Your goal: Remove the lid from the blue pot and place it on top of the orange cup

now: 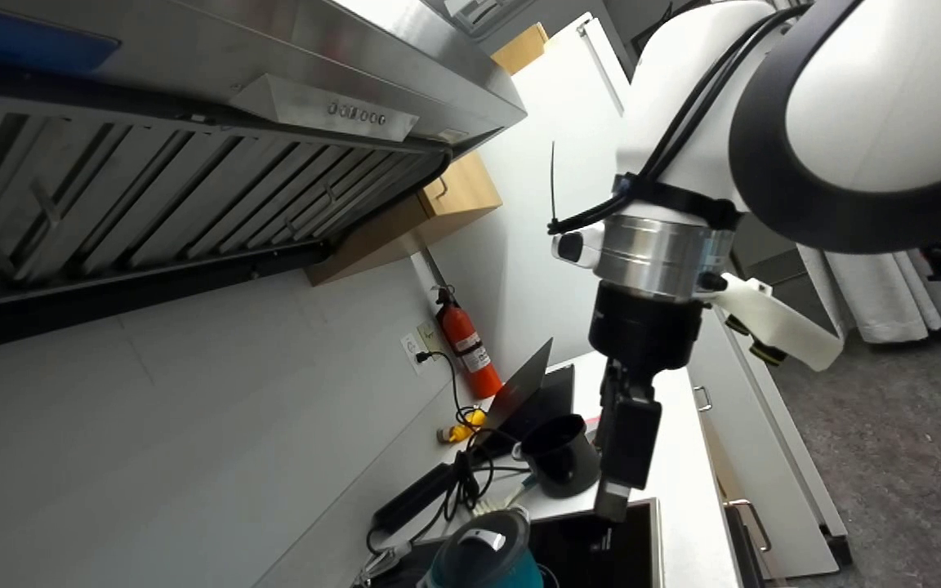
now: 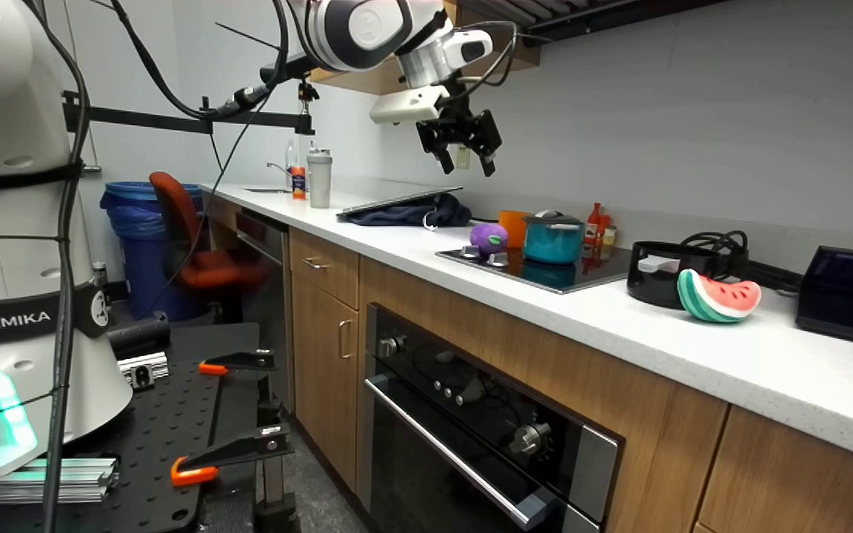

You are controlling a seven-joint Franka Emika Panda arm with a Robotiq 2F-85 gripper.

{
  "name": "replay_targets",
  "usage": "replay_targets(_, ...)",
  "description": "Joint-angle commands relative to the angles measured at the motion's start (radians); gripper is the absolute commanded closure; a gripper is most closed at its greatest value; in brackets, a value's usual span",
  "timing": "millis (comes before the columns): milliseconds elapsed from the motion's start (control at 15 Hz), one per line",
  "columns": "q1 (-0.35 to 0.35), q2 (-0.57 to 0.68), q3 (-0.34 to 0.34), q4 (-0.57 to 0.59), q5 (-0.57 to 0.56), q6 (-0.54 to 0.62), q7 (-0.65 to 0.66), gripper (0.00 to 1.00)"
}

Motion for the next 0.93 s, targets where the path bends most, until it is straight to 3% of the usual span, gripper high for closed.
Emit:
replay_targets(0,0.059,0.105,-0.022,0.087,0.087,0.104,-0.062,0.0)
replay_targets(867,0.046,0.124,-0.001,0.105,0.067,0.106,-0.038,0.0)
